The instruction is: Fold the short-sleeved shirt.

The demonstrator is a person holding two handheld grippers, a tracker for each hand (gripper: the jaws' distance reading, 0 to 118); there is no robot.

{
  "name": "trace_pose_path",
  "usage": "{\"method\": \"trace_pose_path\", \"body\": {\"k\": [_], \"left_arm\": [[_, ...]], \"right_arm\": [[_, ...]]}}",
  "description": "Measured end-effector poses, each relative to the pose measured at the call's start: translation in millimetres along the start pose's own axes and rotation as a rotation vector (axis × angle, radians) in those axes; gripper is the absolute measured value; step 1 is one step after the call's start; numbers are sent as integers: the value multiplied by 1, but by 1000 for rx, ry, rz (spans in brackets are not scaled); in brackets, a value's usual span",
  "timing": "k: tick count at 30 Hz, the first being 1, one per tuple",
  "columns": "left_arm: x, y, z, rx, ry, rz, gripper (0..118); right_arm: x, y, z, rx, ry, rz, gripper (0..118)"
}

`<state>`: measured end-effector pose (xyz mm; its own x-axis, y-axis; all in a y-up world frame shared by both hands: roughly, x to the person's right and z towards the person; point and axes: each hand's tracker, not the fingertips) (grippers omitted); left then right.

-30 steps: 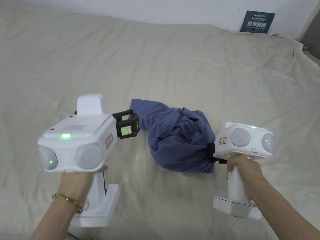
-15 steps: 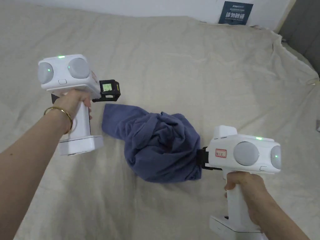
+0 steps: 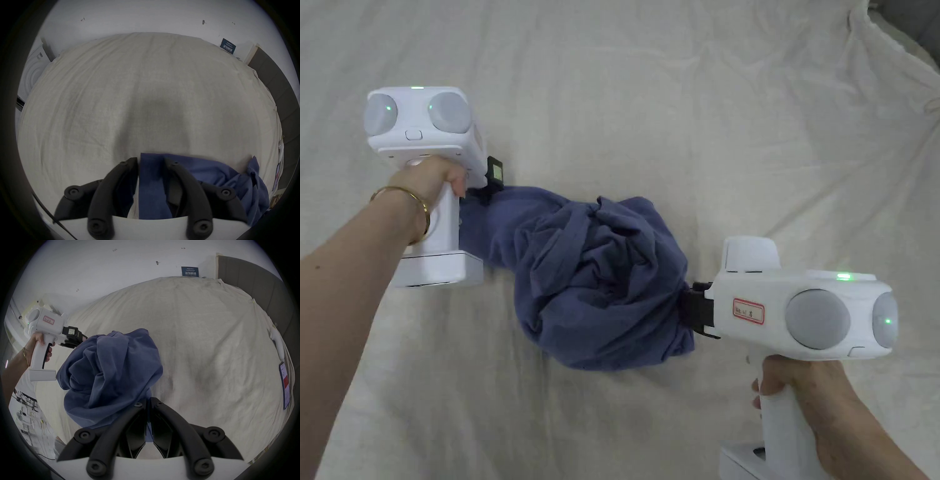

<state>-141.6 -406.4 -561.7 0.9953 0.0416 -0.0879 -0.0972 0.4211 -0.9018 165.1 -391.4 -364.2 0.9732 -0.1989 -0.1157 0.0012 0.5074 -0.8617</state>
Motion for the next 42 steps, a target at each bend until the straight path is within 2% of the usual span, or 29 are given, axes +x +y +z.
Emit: {"method": "trace_pose_path", "body": {"k": [2, 3, 5, 8, 11, 15, 18, 23, 26, 30, 35, 42], "left_arm": [[1, 0, 0, 9, -5, -20, 19], [2, -1, 1, 18, 1, -46, 4], [3, -6, 7, 22, -3, -41, 0], [-1, -9, 26, 92, -32, 13, 0], [-10, -11, 63, 191, -69, 60, 0], [-35, -7, 132, 329, -122, 149, 0], [-58, -3, 183, 436, -98, 180, 0], [-100, -11, 273, 621, -26, 222, 0], [-126, -20, 328, 714, 15, 262, 0], [-158, -32, 387, 790, 5, 297, 0], [-164, -63, 442, 858, -23, 326, 0], [-163, -79, 488, 926, -17, 323, 0]], "right_arm": [[-3, 0, -1, 9, -13, 35, 3], [-6, -1, 0, 12, -15, 46, 3], [-7, -2, 1, 17, -19, 51, 3], [-6, -2, 4, 19, -18, 39, 3], [-3, 1, 19, 53, 10, -7, 3], [1, 14, 62, 142, 23, -41, 3], [9, 26, 105, 233, 48, -85, 3], [19, 41, 184, 370, -7, -58, 3], [28, 49, 230, 427, -8, -71, 3], [38, 57, 292, 539, -25, -69, 2], [51, 64, 348, 576, 124, -160, 2], [39, 80, 388, 604, 117, -119, 2]]}}
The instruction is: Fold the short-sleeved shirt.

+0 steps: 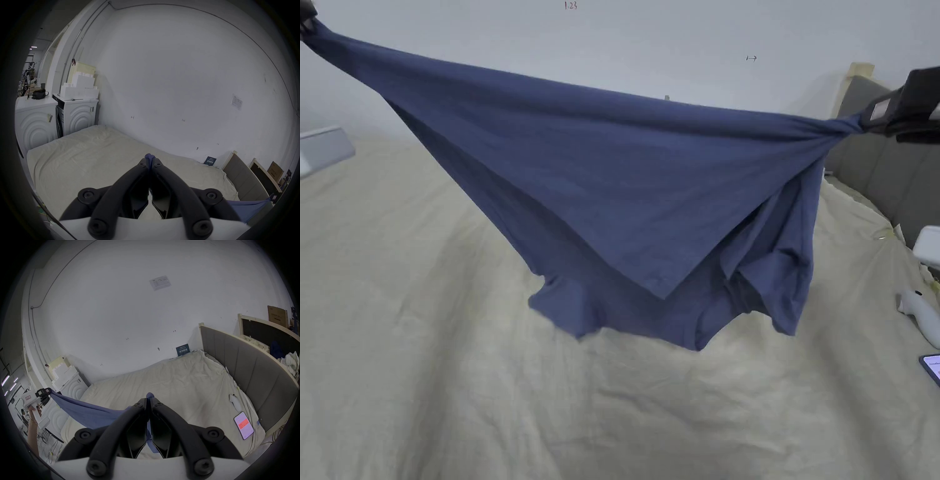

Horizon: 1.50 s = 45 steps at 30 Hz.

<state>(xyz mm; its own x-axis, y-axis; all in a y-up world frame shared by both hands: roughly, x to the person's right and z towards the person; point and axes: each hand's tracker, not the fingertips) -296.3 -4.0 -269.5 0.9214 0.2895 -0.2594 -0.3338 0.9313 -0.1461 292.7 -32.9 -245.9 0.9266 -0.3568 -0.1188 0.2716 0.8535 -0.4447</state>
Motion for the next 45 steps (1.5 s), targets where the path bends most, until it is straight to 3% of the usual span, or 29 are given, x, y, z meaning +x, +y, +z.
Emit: {"method": "trace_pose_path", "body": {"k": [5, 14, 19, 24, 28, 37, 41, 45], "left_arm": [[6, 24, 11, 50, -3, 3, 0], [21, 75, -39, 71, 47, -37, 0], [44, 103, -80, 91, 73, -63, 0], [68, 117, -141, 127, 134, -66, 0], [78, 119, -183, 192, 136, -33, 0], [89, 58, -266, 210, 126, 15, 0], [82, 10, -299, 108, 114, 17, 0], [69, -56, -322, -36, 118, 74, 0]], "right_arm": [[-20, 31, 5, 40, -21, 60, 2], [-81, 100, -33, 80, -121, 172, 2], [-99, 152, -81, 114, -207, 263, 2], [-116, 188, -139, 144, -269, 290, 2], [-115, 209, -181, 190, -302, 282, 2], [-85, 212, -261, 265, -330, 171, 2], [-61, 182, -293, 220, -365, 187, 2], [-23, 132, -323, 94, -351, 83, 2]]}}
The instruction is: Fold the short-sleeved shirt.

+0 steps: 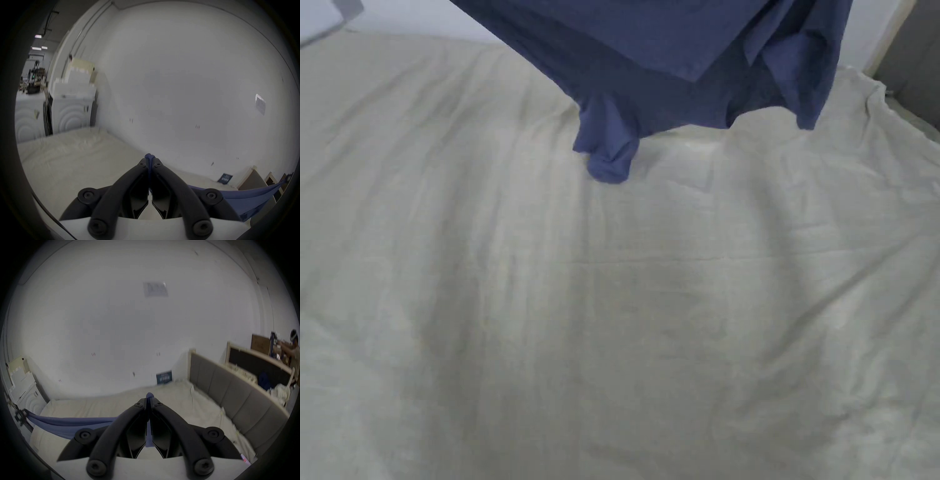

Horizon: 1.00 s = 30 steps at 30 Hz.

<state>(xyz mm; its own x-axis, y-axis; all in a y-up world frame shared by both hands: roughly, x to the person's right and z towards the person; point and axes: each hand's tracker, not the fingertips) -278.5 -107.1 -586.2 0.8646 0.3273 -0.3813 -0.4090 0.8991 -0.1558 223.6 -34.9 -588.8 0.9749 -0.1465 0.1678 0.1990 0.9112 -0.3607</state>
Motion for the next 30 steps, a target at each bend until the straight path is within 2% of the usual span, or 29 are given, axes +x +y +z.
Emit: {"method": "trace_pose_path", "body": {"k": [2, 4, 7, 14, 19, 23, 28, 30], "left_arm": [[-9, -34, -6, -63, 26, -32, 0], [-18, -71, -12, -135, 38, -80, 0], [-44, -125, -18, -309, 43, -80, 0], [-102, -230, 16, -497, 87, -179, 0], [-151, -268, 65, -561, 86, -182, 0], [-182, -275, 111, -555, 59, -136, 0], [-214, -278, 166, -550, 70, -123, 0], [-226, -277, 185, -556, 74, -111, 0]], "right_arm": [[10, -34, -17, -77, -23, 15, 2], [18, -73, -30, -150, -45, 74, 2], [38, -141, -44, -262, -46, 112, 2], [83, -284, -24, -528, -14, 52, 2], [118, -357, 23, -623, -14, 87, 2], [138, -387, 77, -652, 20, 59, 2], [150, -412, 156, -661, 61, 69, 2], [153, -418, 187, -644, 89, 51, 2]]}}
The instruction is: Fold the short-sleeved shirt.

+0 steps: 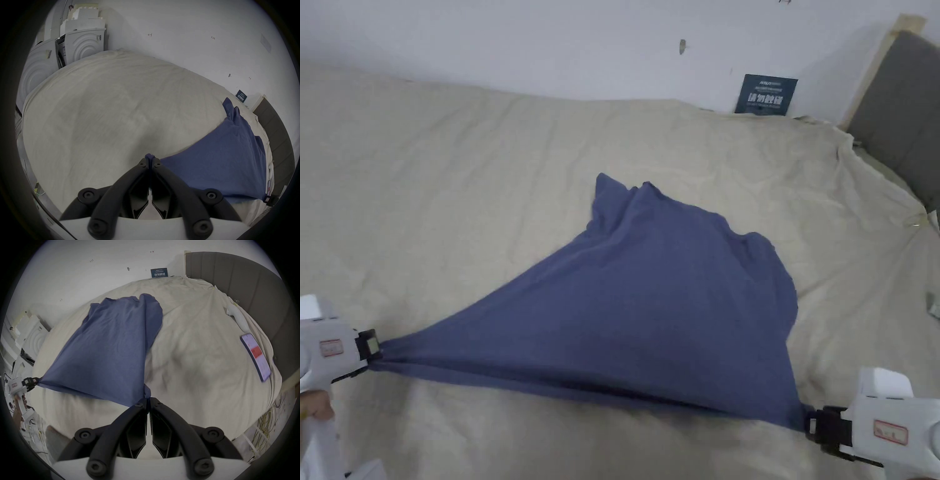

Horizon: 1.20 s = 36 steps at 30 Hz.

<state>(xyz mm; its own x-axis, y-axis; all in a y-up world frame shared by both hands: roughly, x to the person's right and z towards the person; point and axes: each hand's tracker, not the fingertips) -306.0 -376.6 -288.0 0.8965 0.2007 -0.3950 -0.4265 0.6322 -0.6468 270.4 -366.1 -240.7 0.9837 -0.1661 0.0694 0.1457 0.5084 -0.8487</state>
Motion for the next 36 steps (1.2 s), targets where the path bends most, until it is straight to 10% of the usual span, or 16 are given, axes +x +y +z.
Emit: {"method": "trace_pose_path", "body": {"k": [11, 14, 15, 16, 18, 29, 36], "left_arm": [[-46, -53, 48, -17, 34, 46, 2], [-49, -52, 58, -10, 5, 61, 70], [-48, -51, 62, 13, 21, 53, 106], [-50, -48, 66, 28, 29, 48, 118], [-56, -33, 83, 119, 18, 40, 117], [26, 32, 176, 502, -43, -150, 117], [79, -1, 180, 630, -53, -225, 117]], "right_arm": [[9, -74, 29, -48, 21, 48, 2], [7, -74, 31, -25, 38, 13, 13], [7, -73, 36, 0, 33, 7, 46], [8, -69, 41, 18, 20, 18, 78], [9, -62, 54, 66, -6, 58, 100], [-28, 24, 155, 570, -137, 244, 107], [-65, 17, 149, 789, -133, 188, 108]]}}
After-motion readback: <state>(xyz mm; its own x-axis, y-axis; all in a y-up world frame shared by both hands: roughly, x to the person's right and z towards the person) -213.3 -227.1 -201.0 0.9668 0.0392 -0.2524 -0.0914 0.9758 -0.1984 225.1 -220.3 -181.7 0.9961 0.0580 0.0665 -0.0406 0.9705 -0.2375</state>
